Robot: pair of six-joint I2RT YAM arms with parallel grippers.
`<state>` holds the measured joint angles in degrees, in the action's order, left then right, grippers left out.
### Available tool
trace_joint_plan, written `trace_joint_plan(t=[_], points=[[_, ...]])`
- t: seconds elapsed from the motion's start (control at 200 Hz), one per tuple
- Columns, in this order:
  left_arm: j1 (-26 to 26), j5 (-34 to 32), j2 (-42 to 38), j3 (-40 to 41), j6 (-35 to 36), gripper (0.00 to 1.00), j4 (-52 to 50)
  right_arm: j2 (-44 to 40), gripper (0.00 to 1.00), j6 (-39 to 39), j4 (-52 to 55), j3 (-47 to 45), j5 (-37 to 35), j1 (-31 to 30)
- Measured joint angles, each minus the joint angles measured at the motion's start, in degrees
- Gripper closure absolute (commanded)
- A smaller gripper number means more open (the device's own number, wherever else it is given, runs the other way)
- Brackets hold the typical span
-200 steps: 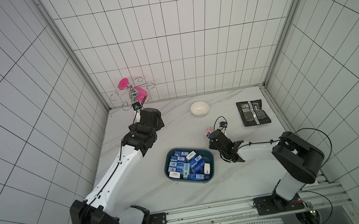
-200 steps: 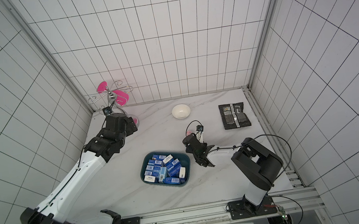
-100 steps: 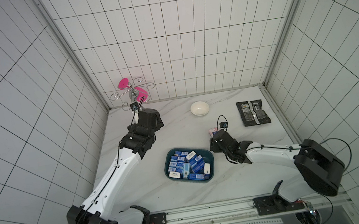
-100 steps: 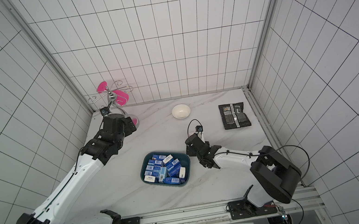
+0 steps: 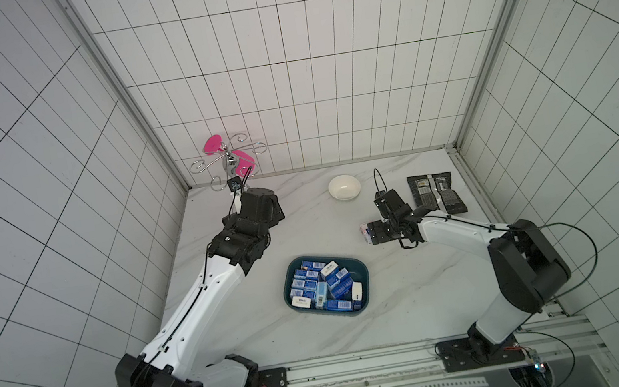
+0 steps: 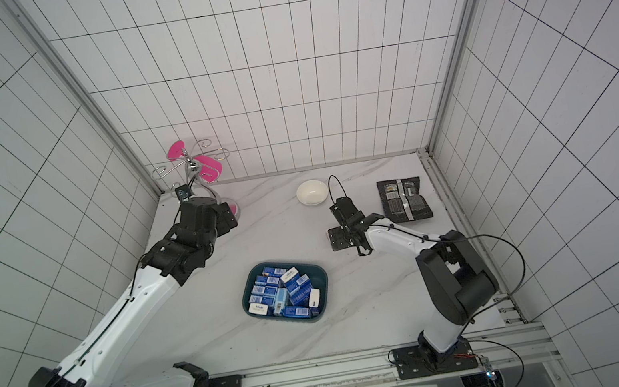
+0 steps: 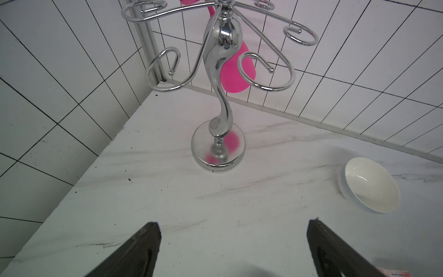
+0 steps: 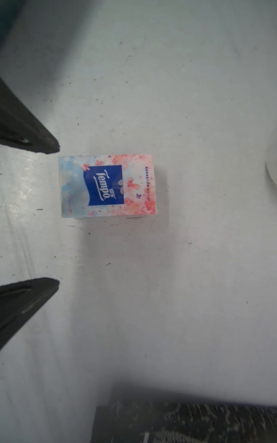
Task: Take the pocket tissues out of the storage box
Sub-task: Place the pocket tissues at the center of the board, then pick up the pocket tissues from the storage box.
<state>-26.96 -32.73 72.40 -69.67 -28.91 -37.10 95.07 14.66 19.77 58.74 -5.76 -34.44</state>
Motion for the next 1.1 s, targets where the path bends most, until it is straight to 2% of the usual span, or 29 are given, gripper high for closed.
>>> trace_joint_plan(t=[0.275, 0.465, 0.595, 0.715, 0.92, 1.1], points=[[0.0, -0.24, 0.59, -0.02, 0.92, 0.01, -0.02, -1.05, 0.18, -4.55, 6.16, 2.91, 2.1, -1.81], [0.13, -0.35, 2.64, -0.09, 1.03, 0.01, -0.2, -5.7, 0.2, -5.79, 13.31, 10.19, 1.42, -10.8], [1.16, -0.5, 3.02, -0.11, 0.7, 0.02, -0.59, -10.73, 0.25, -2.03, 16.24, 9.81, 2.1, -17.07], [2.4, -0.5, 3.02, -0.04, 0.11, 0.01, -0.57, -15.56, 0.27, 3.48, 16.81, 5.79, 3.82, -21.55], [2.64, -0.24, 3.02, -0.04, -0.81, 0.01, -0.42, -17.68, 0.28, 12.0, 18.73, 1.42, 4.76, -29.64], [2.29, 0.07, 3.3, -0.04, -1.11, 0.01, -0.39, -19.43, 0.29, 17.14, 17.94, -2.54, 5.16, -32.13]])
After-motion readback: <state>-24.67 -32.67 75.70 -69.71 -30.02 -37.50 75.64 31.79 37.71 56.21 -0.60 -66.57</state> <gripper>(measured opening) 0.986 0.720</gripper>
